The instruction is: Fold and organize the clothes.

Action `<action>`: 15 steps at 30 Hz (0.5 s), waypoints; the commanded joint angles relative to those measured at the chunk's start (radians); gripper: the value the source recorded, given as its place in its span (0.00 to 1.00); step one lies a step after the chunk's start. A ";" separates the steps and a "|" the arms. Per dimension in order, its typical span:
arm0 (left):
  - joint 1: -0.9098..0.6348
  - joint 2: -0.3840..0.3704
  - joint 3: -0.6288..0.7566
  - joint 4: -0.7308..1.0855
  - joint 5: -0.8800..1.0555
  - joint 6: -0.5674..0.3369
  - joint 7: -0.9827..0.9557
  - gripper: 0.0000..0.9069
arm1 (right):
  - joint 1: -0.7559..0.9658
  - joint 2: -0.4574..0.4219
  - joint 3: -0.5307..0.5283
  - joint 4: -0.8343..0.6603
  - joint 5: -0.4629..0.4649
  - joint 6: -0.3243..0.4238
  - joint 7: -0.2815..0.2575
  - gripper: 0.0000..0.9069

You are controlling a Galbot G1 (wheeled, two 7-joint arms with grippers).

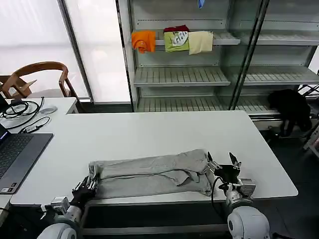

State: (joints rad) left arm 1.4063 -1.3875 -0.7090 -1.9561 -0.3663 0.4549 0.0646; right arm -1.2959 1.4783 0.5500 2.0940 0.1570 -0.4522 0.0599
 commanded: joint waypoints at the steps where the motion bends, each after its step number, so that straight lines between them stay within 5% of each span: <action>1: -0.010 -0.004 -0.004 0.006 -0.078 0.018 -0.015 0.00 | 0.002 -0.002 0.003 0.002 0.005 -0.006 0.007 1.00; 8: -0.038 0.050 -0.153 -0.013 0.088 -0.019 0.093 0.00 | 0.011 -0.001 -0.009 -0.009 0.016 -0.004 0.008 1.00; 15: -0.115 0.268 -0.397 0.056 0.394 -0.135 0.280 0.00 | 0.029 0.002 -0.028 -0.039 0.029 0.005 0.009 1.00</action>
State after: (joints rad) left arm 1.3660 -1.3270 -0.8277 -1.9519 -0.2964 0.4250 0.1457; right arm -1.2740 1.4801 0.5309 2.0737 0.1767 -0.4537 0.0684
